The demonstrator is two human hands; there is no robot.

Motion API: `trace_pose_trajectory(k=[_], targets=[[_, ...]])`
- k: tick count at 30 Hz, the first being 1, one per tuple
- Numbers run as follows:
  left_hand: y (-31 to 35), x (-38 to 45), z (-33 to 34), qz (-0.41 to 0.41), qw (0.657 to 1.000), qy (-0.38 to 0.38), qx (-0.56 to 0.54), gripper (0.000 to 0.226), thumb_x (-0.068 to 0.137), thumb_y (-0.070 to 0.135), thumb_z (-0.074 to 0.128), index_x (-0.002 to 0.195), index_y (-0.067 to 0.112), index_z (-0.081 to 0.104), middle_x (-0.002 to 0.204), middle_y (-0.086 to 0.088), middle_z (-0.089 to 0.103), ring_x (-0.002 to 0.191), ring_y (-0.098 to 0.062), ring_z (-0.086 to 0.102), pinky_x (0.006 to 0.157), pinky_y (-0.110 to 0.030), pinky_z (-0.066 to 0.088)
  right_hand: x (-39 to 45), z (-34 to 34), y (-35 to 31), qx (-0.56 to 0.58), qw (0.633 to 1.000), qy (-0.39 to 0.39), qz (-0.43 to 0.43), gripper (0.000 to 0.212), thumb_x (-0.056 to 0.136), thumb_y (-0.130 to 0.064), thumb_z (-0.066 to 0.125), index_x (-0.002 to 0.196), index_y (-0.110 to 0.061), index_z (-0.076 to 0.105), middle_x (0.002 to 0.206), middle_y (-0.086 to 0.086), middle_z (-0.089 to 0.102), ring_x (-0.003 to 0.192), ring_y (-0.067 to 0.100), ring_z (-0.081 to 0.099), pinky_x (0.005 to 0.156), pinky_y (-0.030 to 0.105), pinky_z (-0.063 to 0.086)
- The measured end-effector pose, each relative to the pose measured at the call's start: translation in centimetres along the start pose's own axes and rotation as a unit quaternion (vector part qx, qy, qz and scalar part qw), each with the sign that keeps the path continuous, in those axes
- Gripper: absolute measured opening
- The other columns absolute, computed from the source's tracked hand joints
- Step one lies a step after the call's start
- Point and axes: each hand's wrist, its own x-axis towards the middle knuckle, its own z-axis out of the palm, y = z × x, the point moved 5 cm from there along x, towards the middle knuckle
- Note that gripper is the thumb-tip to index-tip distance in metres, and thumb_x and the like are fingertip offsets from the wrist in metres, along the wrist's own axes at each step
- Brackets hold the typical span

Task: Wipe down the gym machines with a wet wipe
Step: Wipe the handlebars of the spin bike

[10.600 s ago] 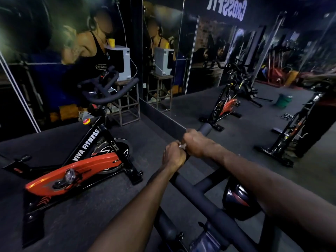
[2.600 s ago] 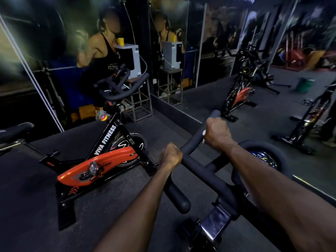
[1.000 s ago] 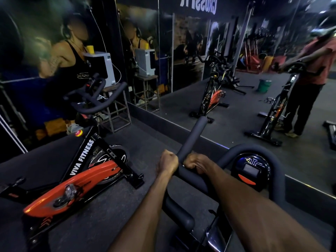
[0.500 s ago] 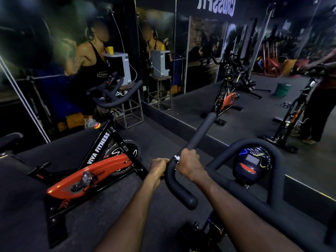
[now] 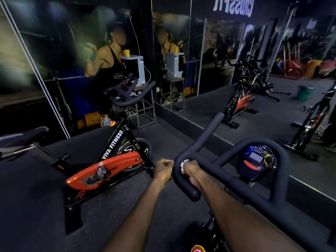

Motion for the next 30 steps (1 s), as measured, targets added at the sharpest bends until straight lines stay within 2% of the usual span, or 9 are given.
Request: trace_pose_trajectory(k=[3,5,6,10,15,18,22,25,30], targets=[[-0.1,-0.1,-0.1,0.004,1.000,0.018,0.006,0.016,0.093,0.030,0.063,0.082,0.017,0.065,0.065,-0.007,0.062,0.048,-0.019,0.050,0.042,-0.021,0.037,1.1,-1.8,0.0,0.114,0.984,0.133,-0.033,0.032,0.093,0.010,0.059,0.124,0.014,0.055,0.114,0.031,0.062,0.062,0.017,0.060,0.053,0.022,0.049],[-0.3,-0.2,0.0,0.002,1.000,0.025,0.005,0.023,0.094,0.035,0.062,0.079,0.018,0.061,0.062,-0.005,0.060,0.047,-0.019,0.050,0.042,-0.021,0.036,2.9,-3.7,4.3,0.069,0.896,0.439,-0.026,0.036,0.103,-0.005,0.044,0.135,0.010,0.050,0.134,0.030,0.054,0.066,0.008,0.056,0.059,0.021,0.050],[-0.4,-0.3,0.0,0.001,1.000,0.027,0.005,0.025,0.095,0.036,0.061,0.077,0.018,0.060,0.061,-0.005,0.059,0.046,-0.019,0.049,0.042,-0.021,0.036,2.7,-2.7,6.4,0.087,0.860,0.503,0.008,0.036,0.105,-0.013,0.042,0.133,0.007,0.053,0.134,0.027,0.056,0.076,0.012,0.060,0.070,0.026,0.051],[-0.2,-0.8,0.1,-0.002,0.999,0.032,-0.005,0.026,0.095,0.037,0.060,0.077,0.019,0.058,0.063,-0.007,0.059,0.051,-0.021,0.052,0.049,-0.027,0.042,2.2,-1.4,6.3,0.110,0.857,0.503,0.033,0.023,0.102,-0.021,0.050,0.105,-0.003,0.064,0.089,0.005,0.065,0.080,0.018,0.061,0.066,0.028,0.045],[-0.5,-2.0,-0.3,-0.002,0.998,0.059,0.006,0.026,0.093,0.037,0.061,0.075,0.018,0.061,0.070,-0.009,0.066,0.063,-0.024,0.061,0.065,-0.043,0.057,2.2,-0.6,6.9,0.089,0.874,0.476,0.044,0.020,0.097,-0.021,0.058,0.093,-0.005,0.069,0.084,0.004,0.068,0.078,0.018,0.062,0.074,0.033,0.051],[-0.3,-3.4,-0.5,0.009,0.997,0.077,0.026,0.028,0.096,0.031,0.060,0.071,0.017,0.059,0.072,-0.009,0.065,0.066,-0.023,0.060,0.068,-0.040,0.055,1.3,1.3,8.0,0.206,0.887,0.412,0.018,0.021,0.101,-0.009,0.048,0.086,-0.009,0.062,0.060,-0.004,0.068,0.051,0.007,0.065,0.046,0.019,0.052],[0.4,-5.7,-0.8,0.012,0.994,0.085,0.064,0.025,0.097,0.021,0.059,0.072,0.018,0.056,0.072,-0.006,0.060,0.063,-0.019,0.055,0.060,-0.020,0.049,0.3,2.6,8.9,0.241,0.882,0.403,0.035,0.027,0.103,-0.003,0.037,0.087,-0.006,0.058,0.070,0.009,0.059,0.041,0.010,0.052,0.038,0.015,0.032],[0.5,-8.0,-1.1,0.017,0.993,0.082,0.081,0.019,0.097,0.016,0.057,0.077,0.016,0.058,0.065,-0.002,0.056,0.044,-0.007,0.049,0.036,-0.012,0.033,-1.3,3.1,7.9,0.108,0.890,0.439,0.062,0.013,0.099,-0.002,0.046,0.091,-0.007,0.055,0.072,0.007,0.052,0.047,0.012,0.052,0.046,0.027,0.047],[-1.0,-12.4,-1.9,0.007,0.997,0.052,0.064,0.023,0.097,0.014,0.052,0.077,0.020,0.061,0.067,-0.003,0.060,0.048,-0.012,0.056,0.044,-0.017,0.035,-4.5,5.6,4.2,-0.199,0.779,0.589,0.080,0.037,0.098,-0.025,0.056,0.126,-0.001,0.058,0.121,0.021,0.061,0.115,0.037,0.059,0.086,0.036,0.050]])
